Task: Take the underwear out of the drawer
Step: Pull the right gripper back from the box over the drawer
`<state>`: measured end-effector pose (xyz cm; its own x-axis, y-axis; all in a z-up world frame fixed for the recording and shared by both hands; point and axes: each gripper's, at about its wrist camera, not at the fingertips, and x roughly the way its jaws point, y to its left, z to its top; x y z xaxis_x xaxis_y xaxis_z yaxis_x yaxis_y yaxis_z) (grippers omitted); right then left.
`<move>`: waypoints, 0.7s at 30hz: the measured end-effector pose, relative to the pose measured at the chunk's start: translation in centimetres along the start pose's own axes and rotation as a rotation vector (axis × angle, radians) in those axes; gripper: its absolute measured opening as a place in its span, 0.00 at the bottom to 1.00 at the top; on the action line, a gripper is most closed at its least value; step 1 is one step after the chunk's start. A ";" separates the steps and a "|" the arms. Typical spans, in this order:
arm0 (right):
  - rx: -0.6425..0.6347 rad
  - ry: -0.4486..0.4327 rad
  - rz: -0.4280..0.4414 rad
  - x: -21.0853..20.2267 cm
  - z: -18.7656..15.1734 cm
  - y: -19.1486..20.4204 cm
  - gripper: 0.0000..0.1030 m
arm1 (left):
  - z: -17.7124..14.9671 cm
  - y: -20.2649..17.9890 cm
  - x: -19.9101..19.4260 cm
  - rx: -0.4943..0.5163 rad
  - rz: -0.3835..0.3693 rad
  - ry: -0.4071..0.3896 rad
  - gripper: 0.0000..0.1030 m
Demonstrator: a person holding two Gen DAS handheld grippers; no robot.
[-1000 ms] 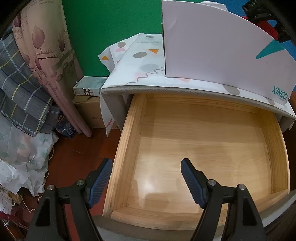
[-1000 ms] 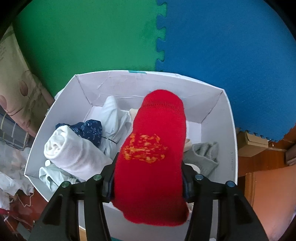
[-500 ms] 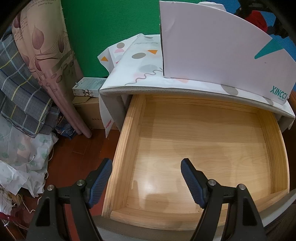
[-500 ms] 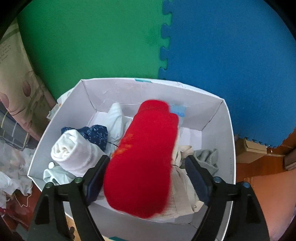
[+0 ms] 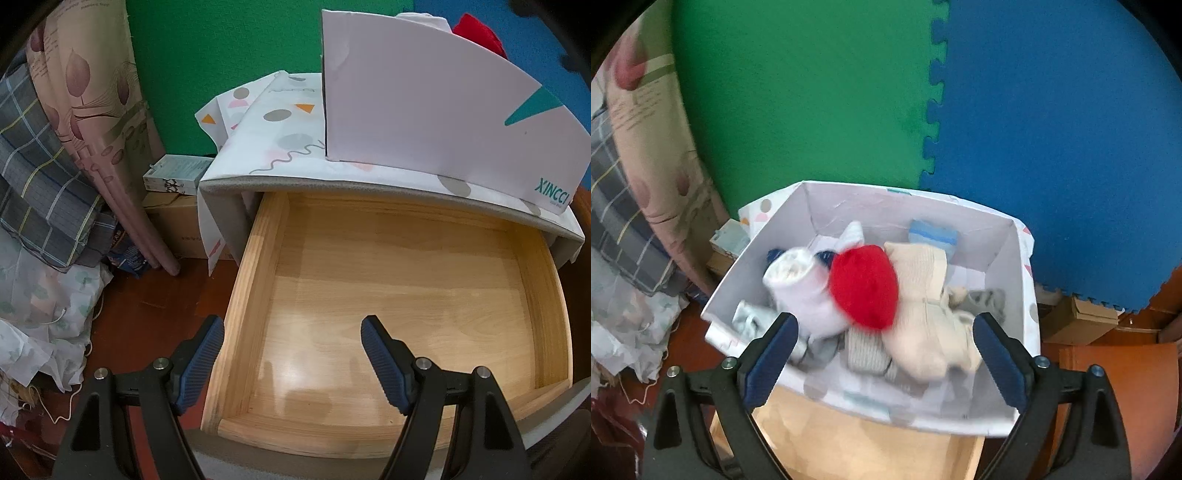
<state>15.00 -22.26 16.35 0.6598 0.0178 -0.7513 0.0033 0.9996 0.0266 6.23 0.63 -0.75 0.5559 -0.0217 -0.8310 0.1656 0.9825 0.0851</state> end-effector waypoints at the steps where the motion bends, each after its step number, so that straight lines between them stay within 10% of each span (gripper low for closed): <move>1: -0.002 -0.011 0.001 -0.7 -0.8 0.1 0.97 | 0.0 0.0 -0.1 -0.001 -0.001 -0.005 0.76; 12: 0.053 -0.022 -0.072 -1.4 -16.2 0.5 0.99 | -0.6 -0.8 -1.7 0.028 -0.025 -0.037 0.76; 21: 0.076 0.051 -0.050 1.2 -21.8 1.1 0.98 | -2.2 -1.6 -3.1 0.056 -0.032 -0.049 0.76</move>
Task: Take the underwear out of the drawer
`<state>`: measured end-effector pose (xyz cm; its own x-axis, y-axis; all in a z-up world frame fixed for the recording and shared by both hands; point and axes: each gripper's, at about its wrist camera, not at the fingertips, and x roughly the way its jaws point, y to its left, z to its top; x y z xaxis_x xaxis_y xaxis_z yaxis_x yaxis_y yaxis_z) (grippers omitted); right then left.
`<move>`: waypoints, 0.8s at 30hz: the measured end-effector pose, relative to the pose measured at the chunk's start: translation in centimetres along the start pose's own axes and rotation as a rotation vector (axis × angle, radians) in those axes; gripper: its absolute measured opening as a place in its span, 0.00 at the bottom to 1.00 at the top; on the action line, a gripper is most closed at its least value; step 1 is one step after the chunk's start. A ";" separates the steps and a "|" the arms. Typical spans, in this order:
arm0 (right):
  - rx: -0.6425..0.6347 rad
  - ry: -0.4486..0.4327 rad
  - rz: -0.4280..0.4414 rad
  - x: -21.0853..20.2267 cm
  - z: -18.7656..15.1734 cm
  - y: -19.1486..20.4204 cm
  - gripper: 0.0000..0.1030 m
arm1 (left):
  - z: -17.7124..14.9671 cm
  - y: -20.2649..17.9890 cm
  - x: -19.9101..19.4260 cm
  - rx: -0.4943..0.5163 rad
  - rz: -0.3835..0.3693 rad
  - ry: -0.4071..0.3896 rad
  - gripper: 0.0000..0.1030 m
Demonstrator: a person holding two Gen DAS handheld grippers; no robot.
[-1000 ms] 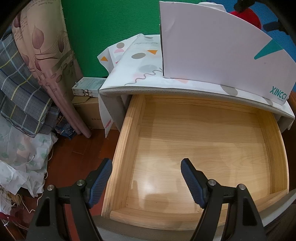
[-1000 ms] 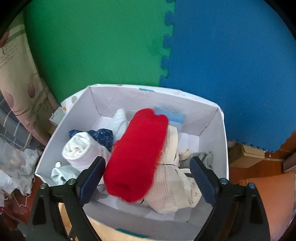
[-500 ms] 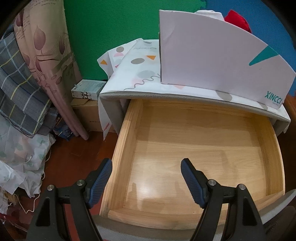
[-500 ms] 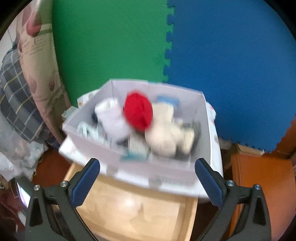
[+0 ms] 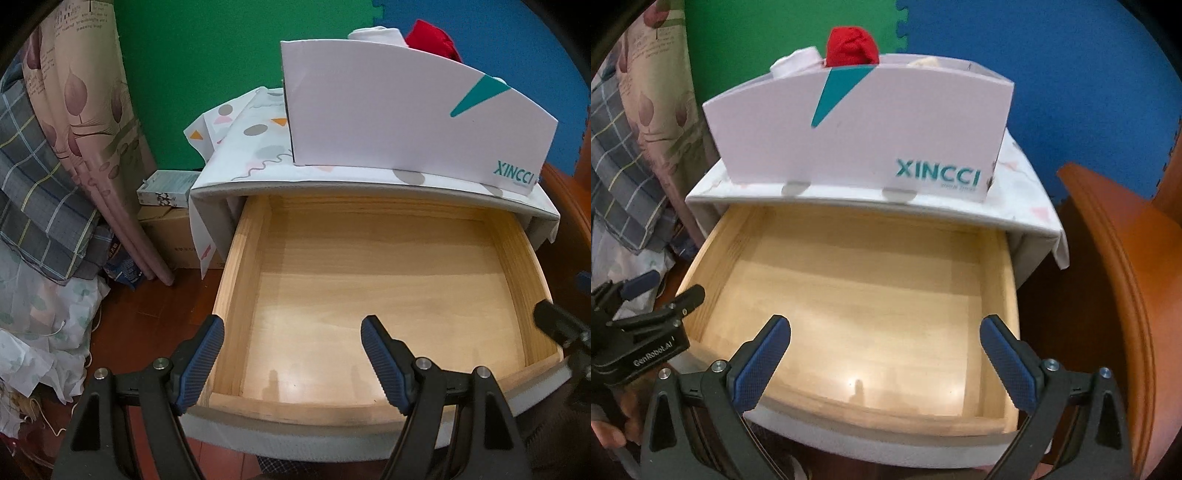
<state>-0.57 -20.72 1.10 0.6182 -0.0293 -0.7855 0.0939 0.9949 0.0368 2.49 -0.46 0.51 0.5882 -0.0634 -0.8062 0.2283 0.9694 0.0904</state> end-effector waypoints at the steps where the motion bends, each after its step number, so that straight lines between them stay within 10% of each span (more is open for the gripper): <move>1: -0.004 0.003 0.000 0.1 -0.2 0.0 0.98 | -0.1 -0.1 -0.1 0.004 0.001 0.000 0.76; 24: -0.019 0.047 0.043 1.5 -1.0 0.6 0.98 | -0.4 -1.1 -0.7 0.058 0.027 -0.029 0.76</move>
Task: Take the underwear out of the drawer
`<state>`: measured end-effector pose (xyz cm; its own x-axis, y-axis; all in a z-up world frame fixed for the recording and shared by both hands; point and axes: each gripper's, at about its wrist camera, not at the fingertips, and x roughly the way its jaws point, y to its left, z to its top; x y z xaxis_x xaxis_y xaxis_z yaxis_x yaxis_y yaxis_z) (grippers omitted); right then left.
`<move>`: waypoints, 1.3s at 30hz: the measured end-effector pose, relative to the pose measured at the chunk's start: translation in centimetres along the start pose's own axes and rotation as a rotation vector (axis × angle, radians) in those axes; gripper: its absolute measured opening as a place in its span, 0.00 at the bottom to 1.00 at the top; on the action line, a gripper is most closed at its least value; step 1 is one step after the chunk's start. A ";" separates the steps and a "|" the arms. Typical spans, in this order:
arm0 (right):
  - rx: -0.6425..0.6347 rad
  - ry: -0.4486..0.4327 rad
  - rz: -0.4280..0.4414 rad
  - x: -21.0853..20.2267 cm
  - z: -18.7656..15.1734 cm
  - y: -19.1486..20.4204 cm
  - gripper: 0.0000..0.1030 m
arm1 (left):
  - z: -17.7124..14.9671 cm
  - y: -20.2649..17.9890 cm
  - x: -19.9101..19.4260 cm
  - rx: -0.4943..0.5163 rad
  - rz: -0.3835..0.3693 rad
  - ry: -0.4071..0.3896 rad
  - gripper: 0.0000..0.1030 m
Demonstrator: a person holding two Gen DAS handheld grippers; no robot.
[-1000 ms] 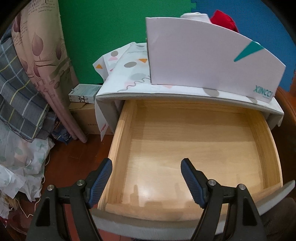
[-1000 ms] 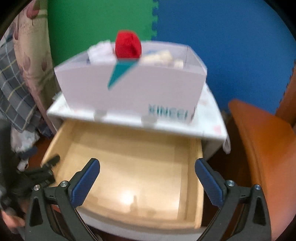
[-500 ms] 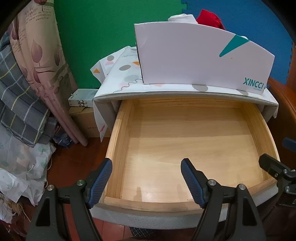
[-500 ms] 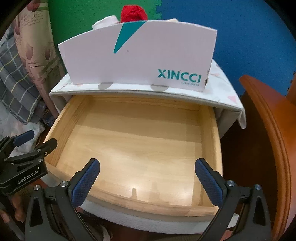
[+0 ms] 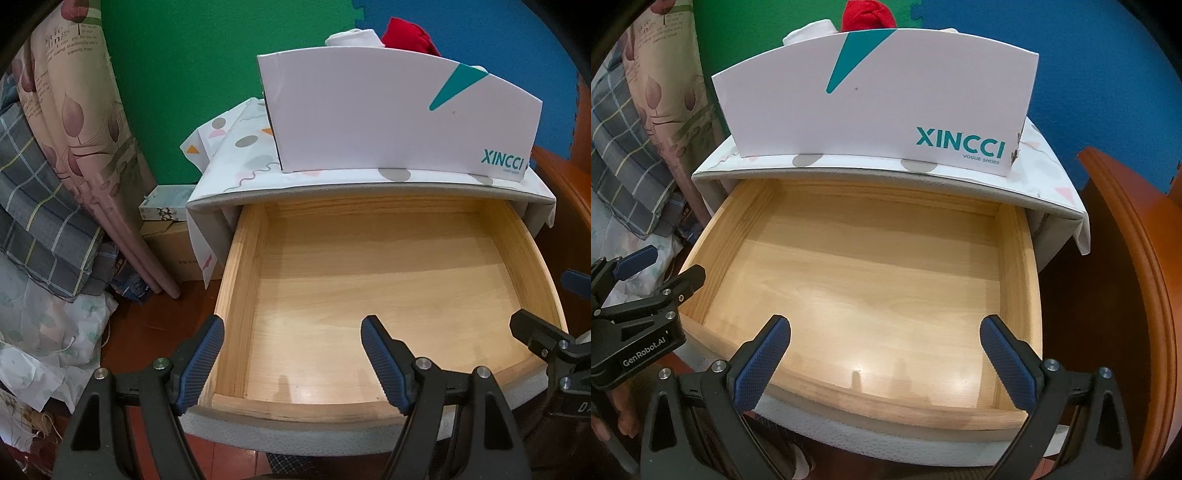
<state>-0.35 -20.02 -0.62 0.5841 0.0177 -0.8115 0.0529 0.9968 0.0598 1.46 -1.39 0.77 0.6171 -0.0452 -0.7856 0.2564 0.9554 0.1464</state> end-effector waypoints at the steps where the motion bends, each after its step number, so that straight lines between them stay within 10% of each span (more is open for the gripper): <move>1: 0.000 0.001 0.000 0.0 0.0 0.0 0.98 | 0.0 0.1 0.1 -0.004 -0.001 0.003 0.76; 39: 0.039 0.022 0.002 0.6 -0.1 -0.2 0.98 | 0.2 0.2 0.2 -0.013 -0.021 0.018 0.76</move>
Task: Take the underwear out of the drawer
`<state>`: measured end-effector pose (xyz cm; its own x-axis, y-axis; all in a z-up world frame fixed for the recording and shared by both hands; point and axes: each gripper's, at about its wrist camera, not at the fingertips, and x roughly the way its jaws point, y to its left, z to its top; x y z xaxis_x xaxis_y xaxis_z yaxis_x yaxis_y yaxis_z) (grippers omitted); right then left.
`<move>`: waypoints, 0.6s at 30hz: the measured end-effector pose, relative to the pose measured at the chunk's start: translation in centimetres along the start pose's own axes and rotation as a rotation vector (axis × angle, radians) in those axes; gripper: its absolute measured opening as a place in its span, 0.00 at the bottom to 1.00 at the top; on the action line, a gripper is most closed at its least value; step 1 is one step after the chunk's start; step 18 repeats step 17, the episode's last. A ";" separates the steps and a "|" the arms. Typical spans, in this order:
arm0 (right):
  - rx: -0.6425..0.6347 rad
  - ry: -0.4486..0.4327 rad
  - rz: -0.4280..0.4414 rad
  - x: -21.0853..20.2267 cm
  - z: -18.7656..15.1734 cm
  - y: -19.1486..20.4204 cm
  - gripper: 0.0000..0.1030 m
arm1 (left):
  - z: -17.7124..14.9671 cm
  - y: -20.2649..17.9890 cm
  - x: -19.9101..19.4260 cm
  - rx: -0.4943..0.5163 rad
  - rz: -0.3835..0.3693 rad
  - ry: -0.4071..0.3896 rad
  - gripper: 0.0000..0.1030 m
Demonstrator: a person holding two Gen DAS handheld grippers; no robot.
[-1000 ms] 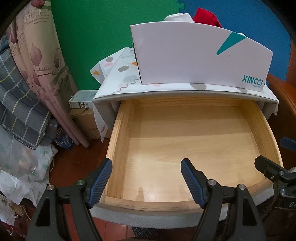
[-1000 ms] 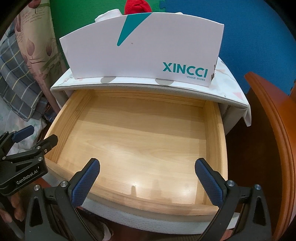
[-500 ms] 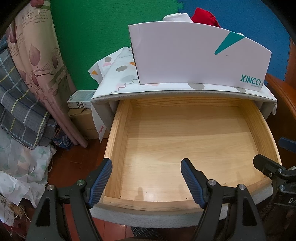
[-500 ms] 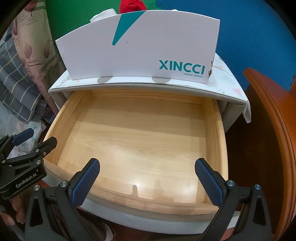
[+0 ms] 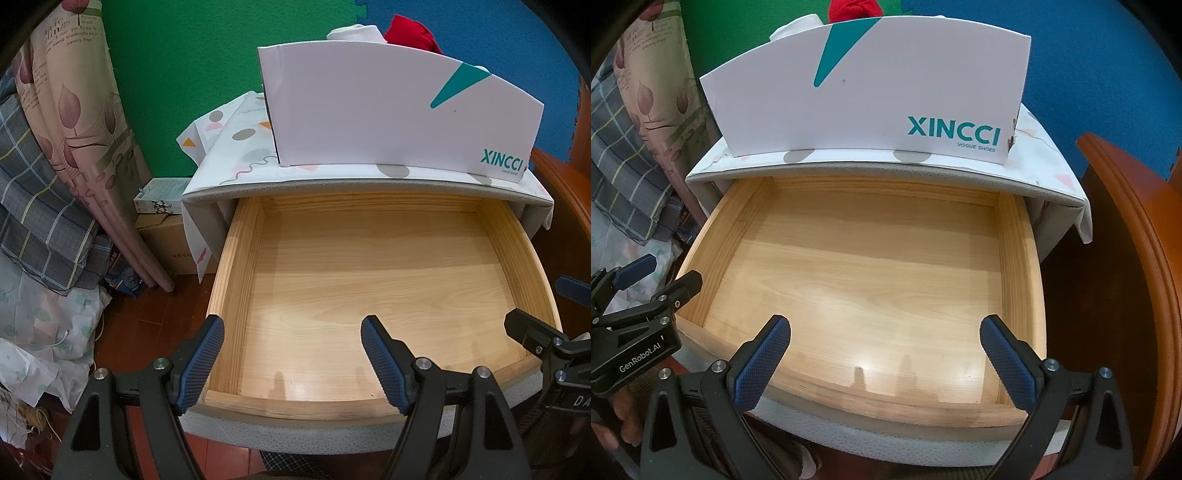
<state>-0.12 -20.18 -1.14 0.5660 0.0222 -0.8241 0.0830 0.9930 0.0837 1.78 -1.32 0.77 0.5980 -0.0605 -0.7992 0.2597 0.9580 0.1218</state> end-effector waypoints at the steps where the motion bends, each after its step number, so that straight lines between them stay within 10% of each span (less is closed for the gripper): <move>1: 0.000 0.001 0.000 0.0 0.0 0.0 0.98 | 0.0 0.0 0.0 0.000 0.002 0.000 0.76; 18: 0.002 0.001 -0.003 0.0 0.0 0.1 0.98 | -0.1 0.1 0.1 -0.012 -0.020 -0.001 0.76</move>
